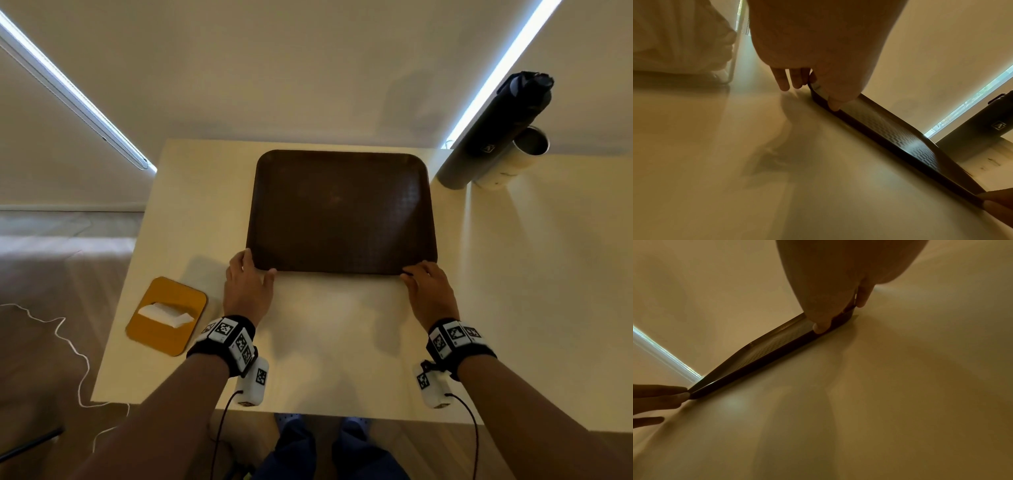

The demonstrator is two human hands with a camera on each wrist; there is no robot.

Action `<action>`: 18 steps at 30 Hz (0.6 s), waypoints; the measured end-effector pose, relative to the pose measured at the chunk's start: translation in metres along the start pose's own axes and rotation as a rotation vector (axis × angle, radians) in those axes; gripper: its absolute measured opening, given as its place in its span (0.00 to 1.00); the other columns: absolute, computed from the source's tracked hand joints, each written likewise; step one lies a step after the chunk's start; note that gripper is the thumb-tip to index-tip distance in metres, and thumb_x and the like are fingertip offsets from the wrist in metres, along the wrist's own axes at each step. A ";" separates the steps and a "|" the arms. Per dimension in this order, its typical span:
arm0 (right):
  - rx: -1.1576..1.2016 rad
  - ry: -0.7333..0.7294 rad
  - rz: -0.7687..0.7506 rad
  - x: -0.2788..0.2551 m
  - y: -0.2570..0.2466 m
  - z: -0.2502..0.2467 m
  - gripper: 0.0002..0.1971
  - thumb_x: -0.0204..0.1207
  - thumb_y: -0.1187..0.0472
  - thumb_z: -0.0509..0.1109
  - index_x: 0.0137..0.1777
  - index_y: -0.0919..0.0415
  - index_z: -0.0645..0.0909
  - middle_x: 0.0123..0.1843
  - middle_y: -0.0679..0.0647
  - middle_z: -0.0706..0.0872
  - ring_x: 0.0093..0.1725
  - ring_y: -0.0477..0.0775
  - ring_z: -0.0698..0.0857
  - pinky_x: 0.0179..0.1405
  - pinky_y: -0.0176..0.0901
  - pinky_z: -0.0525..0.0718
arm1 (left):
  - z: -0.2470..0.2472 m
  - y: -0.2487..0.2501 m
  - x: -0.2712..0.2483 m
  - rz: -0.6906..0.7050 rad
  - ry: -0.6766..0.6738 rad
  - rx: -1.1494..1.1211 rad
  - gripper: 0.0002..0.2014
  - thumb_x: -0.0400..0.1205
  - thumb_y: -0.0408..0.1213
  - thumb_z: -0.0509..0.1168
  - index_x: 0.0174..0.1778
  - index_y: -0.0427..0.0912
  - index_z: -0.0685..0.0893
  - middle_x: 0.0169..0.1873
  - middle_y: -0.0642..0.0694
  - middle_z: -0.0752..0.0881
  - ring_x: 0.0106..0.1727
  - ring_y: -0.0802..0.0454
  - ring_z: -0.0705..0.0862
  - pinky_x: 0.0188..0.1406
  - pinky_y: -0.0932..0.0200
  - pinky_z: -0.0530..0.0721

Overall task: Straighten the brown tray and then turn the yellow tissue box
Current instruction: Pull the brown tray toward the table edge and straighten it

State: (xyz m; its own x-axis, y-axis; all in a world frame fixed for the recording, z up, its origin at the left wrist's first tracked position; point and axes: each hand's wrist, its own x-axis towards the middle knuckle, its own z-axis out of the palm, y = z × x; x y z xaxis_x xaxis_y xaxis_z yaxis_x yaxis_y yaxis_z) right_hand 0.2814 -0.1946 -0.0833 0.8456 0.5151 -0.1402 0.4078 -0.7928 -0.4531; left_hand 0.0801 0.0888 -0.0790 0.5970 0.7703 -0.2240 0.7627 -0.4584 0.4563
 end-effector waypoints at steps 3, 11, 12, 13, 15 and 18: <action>0.019 0.015 -0.002 0.009 -0.001 0.002 0.13 0.83 0.59 0.65 0.61 0.66 0.83 0.62 0.64 0.80 0.63 0.66 0.78 0.62 0.55 0.76 | -0.001 0.003 0.009 -0.004 -0.007 0.003 0.35 0.84 0.48 0.66 0.81 0.32 0.63 0.76 0.34 0.68 0.74 0.34 0.69 0.70 0.39 0.75; -0.021 0.060 -0.051 0.019 -0.001 0.003 0.10 0.81 0.61 0.67 0.57 0.66 0.84 0.57 0.64 0.82 0.53 0.66 0.82 0.55 0.57 0.81 | -0.003 0.008 0.016 -0.025 -0.024 0.000 0.35 0.84 0.48 0.64 0.82 0.34 0.62 0.78 0.34 0.66 0.76 0.35 0.68 0.71 0.38 0.74; -0.039 0.054 -0.064 0.019 -0.001 0.002 0.11 0.81 0.60 0.67 0.57 0.66 0.84 0.56 0.63 0.82 0.53 0.66 0.82 0.55 0.58 0.82 | -0.004 0.008 0.015 -0.026 -0.026 0.000 0.34 0.84 0.48 0.64 0.82 0.34 0.62 0.78 0.35 0.66 0.76 0.35 0.68 0.72 0.38 0.74; -0.065 0.047 -0.080 0.019 -0.001 0.001 0.11 0.81 0.60 0.67 0.57 0.65 0.84 0.56 0.63 0.82 0.52 0.66 0.82 0.55 0.59 0.82 | -0.005 0.009 0.013 -0.027 -0.028 -0.003 0.34 0.84 0.48 0.64 0.82 0.34 0.62 0.78 0.35 0.66 0.77 0.35 0.67 0.72 0.39 0.74; -0.125 0.036 -0.117 0.017 -0.003 -0.003 0.12 0.80 0.59 0.67 0.59 0.64 0.84 0.56 0.62 0.83 0.53 0.66 0.82 0.59 0.61 0.80 | -0.007 0.010 0.008 -0.029 -0.031 -0.017 0.34 0.84 0.48 0.64 0.81 0.35 0.62 0.79 0.36 0.66 0.77 0.36 0.67 0.72 0.39 0.73; -0.147 0.024 -0.194 0.008 -0.016 -0.008 0.15 0.79 0.59 0.68 0.64 0.63 0.82 0.61 0.62 0.83 0.60 0.65 0.80 0.68 0.65 0.74 | -0.012 0.013 -0.004 -0.003 -0.036 -0.035 0.32 0.83 0.48 0.65 0.80 0.37 0.65 0.78 0.37 0.67 0.77 0.38 0.69 0.72 0.40 0.73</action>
State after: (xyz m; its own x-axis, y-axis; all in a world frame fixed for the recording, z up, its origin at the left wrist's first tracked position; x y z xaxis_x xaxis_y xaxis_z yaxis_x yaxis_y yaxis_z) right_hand 0.2846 -0.1810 -0.0698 0.7536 0.6560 -0.0414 0.6079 -0.7195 -0.3358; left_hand 0.0840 0.0850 -0.0617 0.6036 0.7551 -0.2559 0.7559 -0.4399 0.4848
